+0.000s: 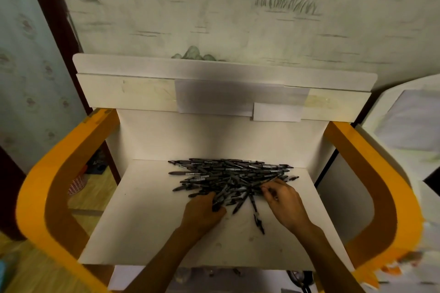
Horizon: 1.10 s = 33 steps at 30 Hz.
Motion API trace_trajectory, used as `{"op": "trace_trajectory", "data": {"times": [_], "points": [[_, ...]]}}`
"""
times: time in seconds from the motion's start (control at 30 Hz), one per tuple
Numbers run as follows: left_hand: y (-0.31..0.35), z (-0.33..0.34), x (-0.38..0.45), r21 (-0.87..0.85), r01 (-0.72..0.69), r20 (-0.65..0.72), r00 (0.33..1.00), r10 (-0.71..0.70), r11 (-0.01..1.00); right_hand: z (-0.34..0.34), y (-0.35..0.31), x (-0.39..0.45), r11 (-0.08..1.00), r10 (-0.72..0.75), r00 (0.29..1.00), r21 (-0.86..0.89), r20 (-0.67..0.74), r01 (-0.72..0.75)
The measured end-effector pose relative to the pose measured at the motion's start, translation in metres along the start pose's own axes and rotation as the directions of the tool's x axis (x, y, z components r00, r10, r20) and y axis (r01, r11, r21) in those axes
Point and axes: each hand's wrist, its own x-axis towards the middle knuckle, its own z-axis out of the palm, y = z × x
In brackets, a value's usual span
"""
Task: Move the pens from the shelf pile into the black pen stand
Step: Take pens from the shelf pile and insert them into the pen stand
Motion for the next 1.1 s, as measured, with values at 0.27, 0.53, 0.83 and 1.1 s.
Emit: {"op": "trace_trajectory", "data": {"times": [0.27, 0.53, 0.83, 1.1], "points": [[-0.020, -0.020, -0.014, -0.706, -0.053, -0.222, 0.963, -0.150, 0.706, 0.013, -0.019, 0.005, 0.999, -0.048, 0.999, -0.003, 0.022, 0.048], [-0.019, -0.041, -0.016, -0.790, -0.155, -0.455, 0.796, -0.399, 0.593, 0.020, -0.039, 0.003, 0.995, -0.100, 0.993, 0.004, 0.057, 0.100], [-0.046, -0.020, -0.019, -0.742, -0.091, -0.506, 0.726, -0.466, 0.664, 0.019, -0.047, 0.002, 0.994, -0.110, 0.992, 0.002, 0.061, 0.110], [-0.048, -0.019, -0.018, -0.675, -0.053, -0.462, 0.808, -0.366, 0.736, 0.016, -0.056, 0.002, 0.993, -0.119, 0.992, 0.017, 0.052, 0.118]]}}
